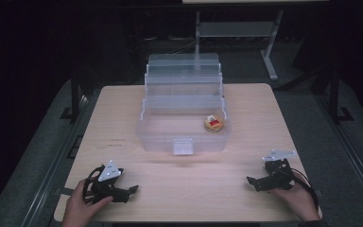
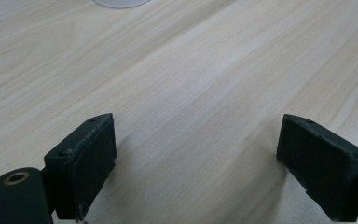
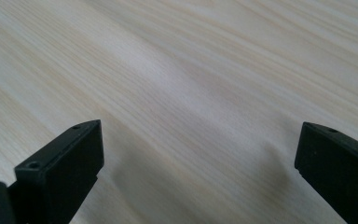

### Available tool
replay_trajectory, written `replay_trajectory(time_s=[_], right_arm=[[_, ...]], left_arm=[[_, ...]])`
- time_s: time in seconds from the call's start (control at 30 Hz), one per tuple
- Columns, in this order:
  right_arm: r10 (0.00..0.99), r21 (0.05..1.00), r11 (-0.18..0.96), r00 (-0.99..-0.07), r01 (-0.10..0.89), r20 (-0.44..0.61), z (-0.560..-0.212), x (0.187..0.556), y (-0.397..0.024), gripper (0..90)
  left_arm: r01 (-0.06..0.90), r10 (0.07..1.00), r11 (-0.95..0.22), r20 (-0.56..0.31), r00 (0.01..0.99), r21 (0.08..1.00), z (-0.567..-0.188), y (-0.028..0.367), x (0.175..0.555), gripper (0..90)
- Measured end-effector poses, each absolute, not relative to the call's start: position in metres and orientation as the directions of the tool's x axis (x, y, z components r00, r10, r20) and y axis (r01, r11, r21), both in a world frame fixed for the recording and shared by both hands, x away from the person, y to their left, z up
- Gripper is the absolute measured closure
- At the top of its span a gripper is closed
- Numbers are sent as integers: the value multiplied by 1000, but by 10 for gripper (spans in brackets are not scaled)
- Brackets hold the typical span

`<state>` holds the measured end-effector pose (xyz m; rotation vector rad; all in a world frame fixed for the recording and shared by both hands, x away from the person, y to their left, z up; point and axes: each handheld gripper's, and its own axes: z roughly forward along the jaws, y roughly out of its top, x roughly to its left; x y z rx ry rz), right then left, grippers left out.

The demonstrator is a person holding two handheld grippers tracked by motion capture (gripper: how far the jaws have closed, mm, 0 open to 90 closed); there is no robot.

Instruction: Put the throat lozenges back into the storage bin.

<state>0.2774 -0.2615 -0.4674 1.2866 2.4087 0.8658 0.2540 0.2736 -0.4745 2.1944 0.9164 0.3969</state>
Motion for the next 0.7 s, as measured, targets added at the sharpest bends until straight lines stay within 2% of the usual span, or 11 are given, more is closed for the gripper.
replay_trajectory(time_s=[0.1, 0.27, 0.43, 0.7], right_arm=[[832, 620, 432, -555, 654, 6, -473, 273, -265, 7], [835, 639, 413, -550, 649, 19, -477, 269, -267, 0], [829, 698, 383, -559, 605, 29, -483, 262, -274, 0], [826, 700, 387, -562, 600, 25, -484, 262, -274, 0]], left_arm=[[494, 713, -493, 8, 701, 716, -474, 274, 254, 110], [494, 714, -493, 8, 700, 716, -474, 274, 254, 110], [494, 714, -492, 8, 700, 717, -475, 274, 254, 110], [494, 714, -493, 8, 700, 716, -474, 274, 254, 110]])
